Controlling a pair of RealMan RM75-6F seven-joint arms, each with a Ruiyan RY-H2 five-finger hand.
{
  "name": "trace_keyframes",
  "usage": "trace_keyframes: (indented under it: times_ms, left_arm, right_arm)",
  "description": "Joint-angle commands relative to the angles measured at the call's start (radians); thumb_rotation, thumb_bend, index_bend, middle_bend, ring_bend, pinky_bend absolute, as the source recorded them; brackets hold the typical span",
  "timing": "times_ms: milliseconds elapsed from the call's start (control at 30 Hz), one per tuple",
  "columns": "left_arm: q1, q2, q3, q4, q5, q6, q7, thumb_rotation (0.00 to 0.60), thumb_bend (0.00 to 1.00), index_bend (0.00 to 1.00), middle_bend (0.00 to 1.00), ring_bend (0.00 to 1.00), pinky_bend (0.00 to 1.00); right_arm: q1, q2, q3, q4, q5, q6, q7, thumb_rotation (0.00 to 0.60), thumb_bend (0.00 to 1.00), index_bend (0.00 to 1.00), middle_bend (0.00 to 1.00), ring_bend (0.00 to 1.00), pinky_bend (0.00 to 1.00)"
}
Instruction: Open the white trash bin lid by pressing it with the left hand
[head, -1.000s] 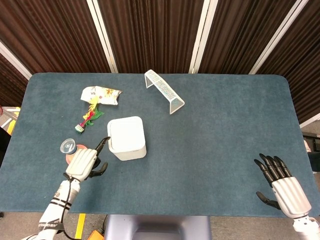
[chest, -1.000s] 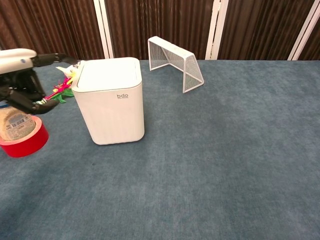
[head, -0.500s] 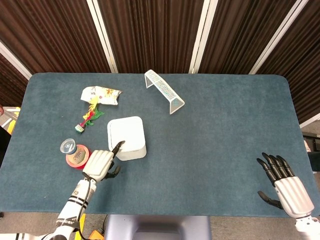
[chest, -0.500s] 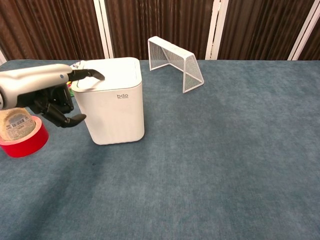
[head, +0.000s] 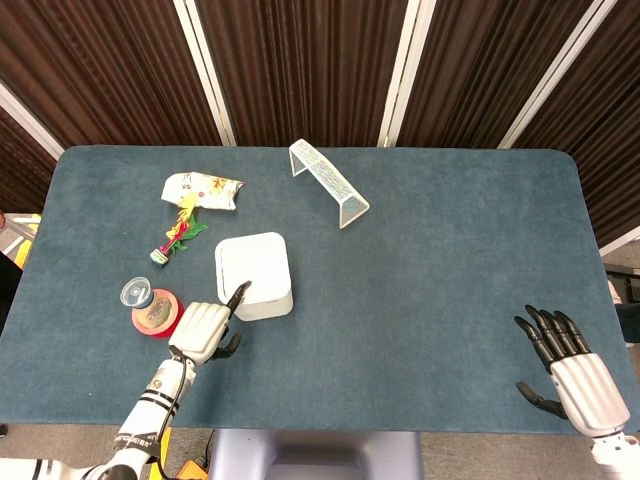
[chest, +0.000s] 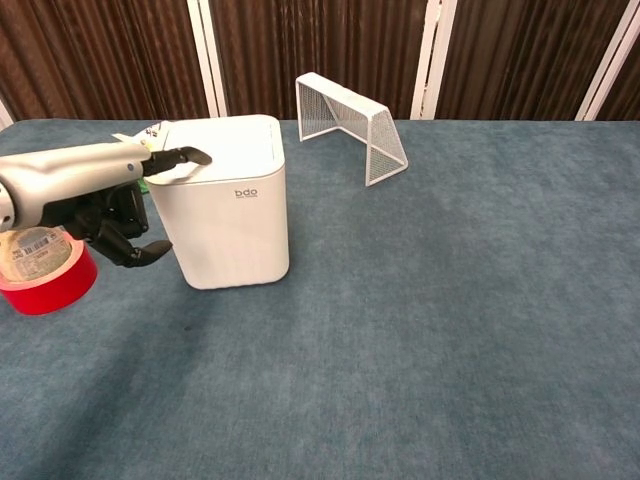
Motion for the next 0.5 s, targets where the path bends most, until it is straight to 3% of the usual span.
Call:
trace_keyframes:
  times_ms: [33, 100, 233, 300, 333, 433, 500]
  left_arm:
    - [0.063, 0.018, 0.029, 0.001, 0.289, 0.101, -0.111, 0.600, 0.45, 0.00, 0.85, 0.92, 1.00]
    - [0.098, 0.042, 0.061, -0.003, 0.400, 0.144, -0.147, 0.600, 0.45, 0.00, 0.82, 0.89, 1.00]
    - [0.150, 0.127, 0.132, -0.055, 0.502, 0.166, -0.179, 0.600, 0.45, 0.00, 0.78, 0.84, 1.00]
    - [0.181, 0.163, 0.169, -0.047, 0.555, 0.179, -0.205, 0.600, 0.45, 0.00, 0.72, 0.75, 0.95]
    - [0.196, 0.179, 0.188, -0.034, 0.580, 0.186, -0.223, 0.600, 0.45, 0.00, 0.67, 0.68, 0.89]
    - [0.276, 0.225, 0.260, 0.061, 0.651, 0.243, -0.292, 0.600, 0.44, 0.00, 0.39, 0.35, 0.57]
    - [0.343, 0.237, 0.307, 0.166, 0.696, 0.300, -0.366, 0.600, 0.43, 0.00, 0.12, 0.08, 0.21]
  right_arm:
    - [-0.001, 0.000, 0.000, 0.000, 0.000, 0.000, -0.003, 0.600, 0.31, 0.00, 0.00, 0.00, 0.00]
    - [-0.001, -0.003, 0.000, 0.000, 0.000, -0.001, -0.010, 0.600, 0.31, 0.00, 0.00, 0.00, 0.00]
    - [-0.001, -0.010, -0.005, -0.004, -0.007, -0.011, -0.032, 0.600, 0.31, 0.00, 0.00, 0.00, 0.00]
    - [-0.002, -0.014, -0.009, -0.005, -0.012, -0.014, -0.044, 0.600, 0.31, 0.00, 0.00, 0.00, 0.00]
    - [-0.002, -0.015, -0.010, -0.005, -0.014, -0.015, -0.048, 0.600, 0.31, 0.00, 0.00, 0.00, 0.00]
    - [-0.003, -0.017, -0.013, -0.006, -0.020, -0.017, -0.057, 0.600, 0.31, 0.00, 0.00, 0.00, 0.00]
    - [-0.003, -0.019, -0.014, -0.006, -0.020, -0.018, -0.062, 0.600, 0.31, 0.00, 0.00, 0.00, 0.00]
